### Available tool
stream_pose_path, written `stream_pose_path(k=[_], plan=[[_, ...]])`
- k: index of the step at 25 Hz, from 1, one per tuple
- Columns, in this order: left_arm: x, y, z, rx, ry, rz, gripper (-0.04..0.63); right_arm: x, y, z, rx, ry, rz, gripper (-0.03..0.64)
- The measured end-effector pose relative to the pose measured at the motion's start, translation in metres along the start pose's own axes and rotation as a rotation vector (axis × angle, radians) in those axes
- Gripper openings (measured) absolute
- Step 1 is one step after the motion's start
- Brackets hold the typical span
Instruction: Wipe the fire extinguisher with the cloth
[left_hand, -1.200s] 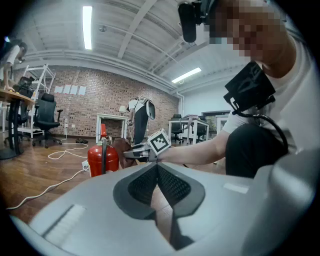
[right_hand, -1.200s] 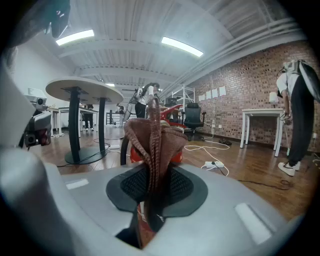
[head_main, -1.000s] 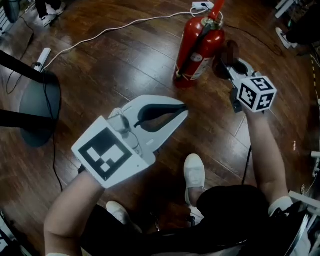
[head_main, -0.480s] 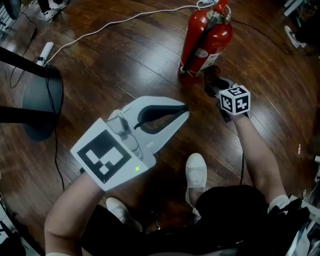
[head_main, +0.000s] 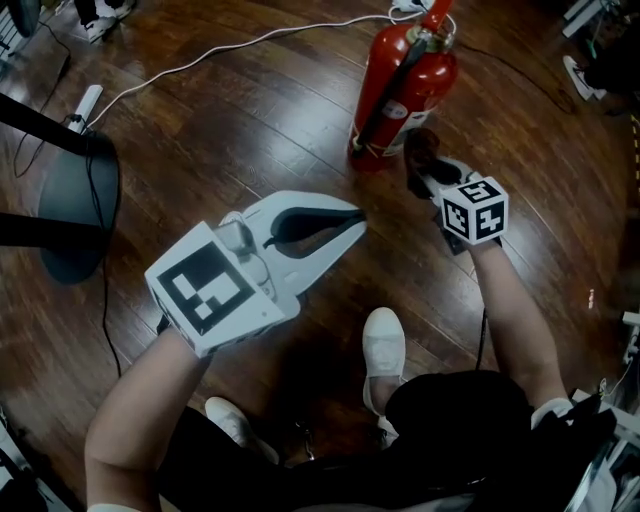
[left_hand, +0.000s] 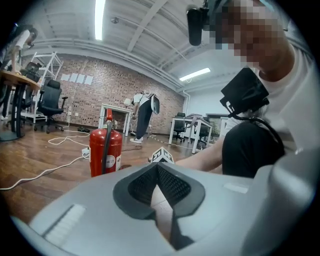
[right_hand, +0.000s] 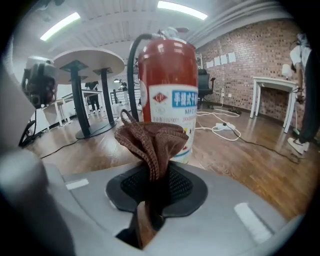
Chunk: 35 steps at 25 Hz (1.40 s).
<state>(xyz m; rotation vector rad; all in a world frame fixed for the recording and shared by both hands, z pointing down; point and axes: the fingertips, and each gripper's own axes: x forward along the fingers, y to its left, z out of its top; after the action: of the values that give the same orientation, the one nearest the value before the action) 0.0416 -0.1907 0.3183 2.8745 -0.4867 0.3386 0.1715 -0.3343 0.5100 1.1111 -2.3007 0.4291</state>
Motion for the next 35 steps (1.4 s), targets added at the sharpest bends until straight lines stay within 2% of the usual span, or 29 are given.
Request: stream_pose_path(k=[4, 9, 12, 14, 17, 19, 30, 35], plan=[[0.017, -0.012, -0.006, -0.009, 0.008, -0.088, 0.000, -0.045, 0.026, 0.052, -0.018, -0.106, 0.021, 0.072], [0.044, -0.039, 0.000, 0.018, -0.007, -0.271, 0.000, -0.097, 0.028, 0.137, -0.045, -0.295, -0.016, 0.072], [0.060, -0.053, 0.001, 0.040, -0.001, -0.361, 0.000, -0.099, 0.022, 0.168, -0.081, -0.343, -0.037, 0.072], [0.067, -0.057, -0.001, 0.047, 0.009, -0.388, 0.000, -0.086, 0.019, 0.174, -0.107, -0.354, -0.049, 0.072], [0.069, -0.061, -0.006, 0.036, 0.015, -0.397, 0.000, -0.071, 0.024, 0.159, -0.111, -0.368, -0.046, 0.072], [0.068, -0.061, -0.012, 0.028, 0.025, -0.394, 0.000, -0.059, 0.030, 0.136, -0.095, -0.337, -0.034, 0.072], [0.069, -0.055, -0.025, -0.015, 0.033, -0.367, 0.000, 0.035, 0.024, -0.010, 0.022, -0.015, 0.007, 0.072], [0.070, -0.054, -0.028, -0.031, 0.034, -0.368, 0.000, 0.066, 0.027, -0.057, 0.072, 0.123, 0.053, 0.072]])
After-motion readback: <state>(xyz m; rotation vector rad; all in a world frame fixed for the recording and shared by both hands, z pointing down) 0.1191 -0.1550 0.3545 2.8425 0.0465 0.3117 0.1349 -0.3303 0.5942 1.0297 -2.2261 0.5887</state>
